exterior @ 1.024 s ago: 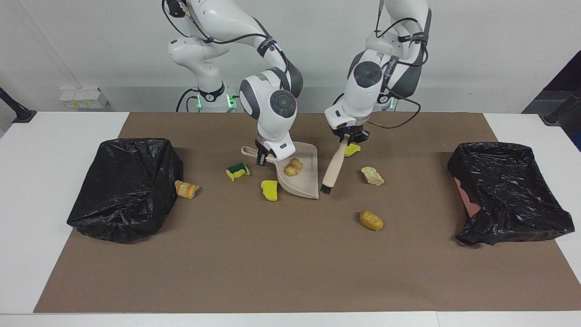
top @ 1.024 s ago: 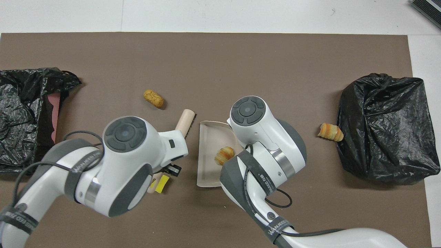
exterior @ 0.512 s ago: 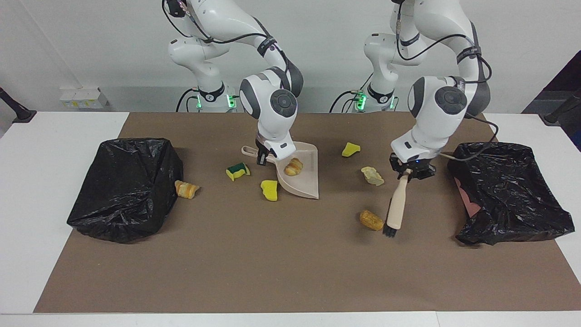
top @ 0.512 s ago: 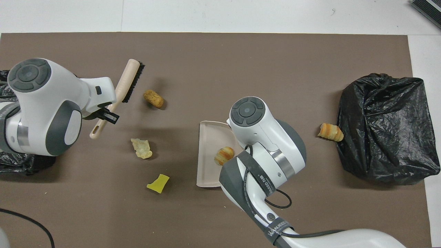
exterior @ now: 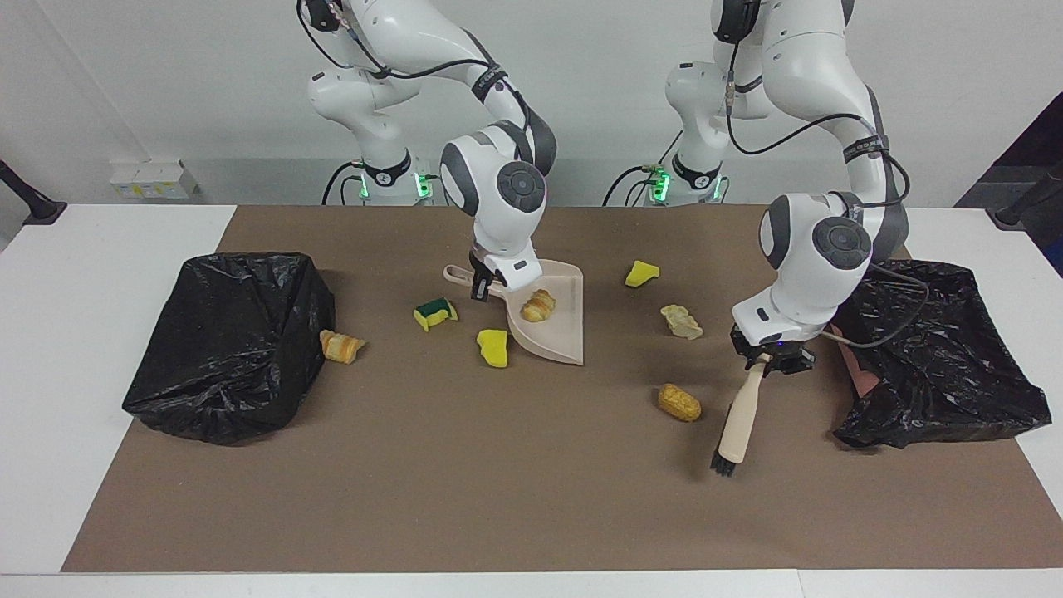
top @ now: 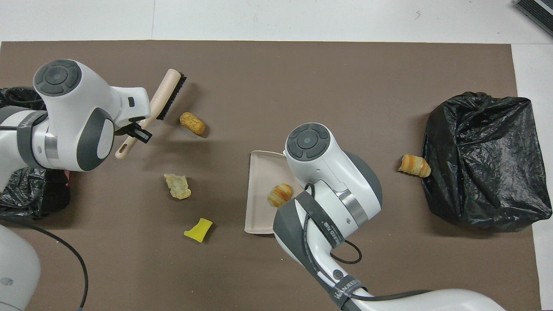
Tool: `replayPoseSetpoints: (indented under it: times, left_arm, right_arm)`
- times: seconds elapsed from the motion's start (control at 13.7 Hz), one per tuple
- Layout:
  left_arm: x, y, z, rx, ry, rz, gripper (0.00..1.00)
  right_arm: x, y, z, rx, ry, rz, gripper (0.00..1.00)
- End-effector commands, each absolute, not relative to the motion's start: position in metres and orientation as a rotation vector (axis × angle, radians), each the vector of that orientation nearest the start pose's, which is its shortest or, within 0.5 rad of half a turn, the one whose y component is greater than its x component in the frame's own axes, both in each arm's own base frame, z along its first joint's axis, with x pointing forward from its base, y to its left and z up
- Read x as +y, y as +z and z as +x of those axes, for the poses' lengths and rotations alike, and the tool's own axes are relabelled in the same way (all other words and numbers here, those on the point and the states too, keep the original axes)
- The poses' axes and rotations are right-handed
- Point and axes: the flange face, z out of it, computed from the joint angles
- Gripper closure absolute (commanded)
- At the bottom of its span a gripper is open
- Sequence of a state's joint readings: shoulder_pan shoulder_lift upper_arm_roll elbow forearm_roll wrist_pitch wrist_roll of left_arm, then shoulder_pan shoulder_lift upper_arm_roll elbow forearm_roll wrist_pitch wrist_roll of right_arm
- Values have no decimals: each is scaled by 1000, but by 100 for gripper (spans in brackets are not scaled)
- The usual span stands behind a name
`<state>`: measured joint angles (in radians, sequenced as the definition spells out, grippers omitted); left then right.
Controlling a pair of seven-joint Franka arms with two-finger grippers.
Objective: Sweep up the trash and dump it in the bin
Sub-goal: 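Sweep more bread toward the dustpan with the left gripper's brush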
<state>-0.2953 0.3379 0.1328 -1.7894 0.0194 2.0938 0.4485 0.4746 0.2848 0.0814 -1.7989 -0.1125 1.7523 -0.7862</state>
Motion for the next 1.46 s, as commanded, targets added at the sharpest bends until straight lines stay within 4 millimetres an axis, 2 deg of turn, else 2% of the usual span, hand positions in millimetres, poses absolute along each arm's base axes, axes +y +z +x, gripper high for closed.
replayPoseSetpoints:
  times: [0.0,0.22,0.37,0.44,0.59,0.66,0.88,1.02,1.24,1.32,1.39]
  left_arm:
    - [-117,362,599,1011,67,-2919,100]
    - [-126,357,580,1040,108,-2918,100]
    - [-145,352,561,1086,144,-2904,100]
    - [-148,350,552,1098,161,-2903,100]
    - [-174,345,523,1140,206,-2887,100]
    - [-182,346,512,1130,243,-2888,100]
    - [-222,350,482,1126,350,-2862,100]
    - [-251,355,465,1128,355,-2850,100]
    - [-284,361,439,1116,407,-2842,100]
    - [-294,366,433,1108,418,-2845,100]
    - [-295,377,436,1091,396,-2859,100]
  right_arm:
    - [302,370,503,-1957,507,-2485,100]
    - [306,371,499,-1924,508,-2521,100]
    - [307,372,500,-1925,498,-2522,100]
    - [307,370,500,-1925,500,-2521,100]
    - [308,369,500,-1908,490,-2541,100]
    - [308,367,500,-1909,483,-2541,100]
    - [309,361,499,-1907,467,-2545,100]
    - [310,359,498,-1889,459,-2563,100]
    - [308,357,497,-1887,467,-2563,100]
    - [308,357,497,-1887,467,-2563,100]
    - [308,357,497,-1887,467,-2563,100]
